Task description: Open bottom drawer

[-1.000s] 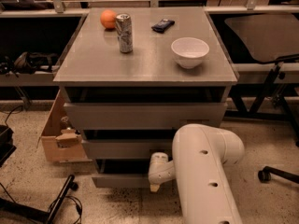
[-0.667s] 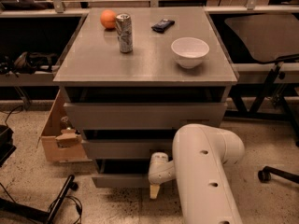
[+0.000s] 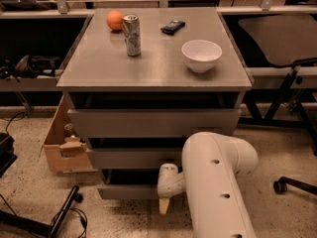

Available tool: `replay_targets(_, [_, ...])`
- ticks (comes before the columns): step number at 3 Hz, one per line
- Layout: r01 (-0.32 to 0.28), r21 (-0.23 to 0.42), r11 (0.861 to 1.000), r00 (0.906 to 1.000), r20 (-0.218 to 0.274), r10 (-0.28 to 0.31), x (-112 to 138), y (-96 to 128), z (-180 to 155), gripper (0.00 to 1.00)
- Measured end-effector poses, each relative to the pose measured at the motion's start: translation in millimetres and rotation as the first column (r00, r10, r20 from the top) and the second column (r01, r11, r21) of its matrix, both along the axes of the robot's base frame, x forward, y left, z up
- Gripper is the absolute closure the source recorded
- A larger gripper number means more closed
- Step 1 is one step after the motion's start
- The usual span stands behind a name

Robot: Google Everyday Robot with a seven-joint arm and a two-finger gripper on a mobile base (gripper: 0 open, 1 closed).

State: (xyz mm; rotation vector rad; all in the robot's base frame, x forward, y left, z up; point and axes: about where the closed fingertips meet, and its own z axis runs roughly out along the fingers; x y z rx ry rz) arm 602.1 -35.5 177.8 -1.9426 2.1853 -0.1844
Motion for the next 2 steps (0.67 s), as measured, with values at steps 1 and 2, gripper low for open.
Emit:
replay_targets(1, [0.053, -0.057, 0.997, 0.9962, -0.066, -0.057, -52, -33, -8, 0.26])
replay_targets(2, [0.082, -0.078, 0.994, 0.9914, -0.096, -0.089, -69, -47, -11, 0.49])
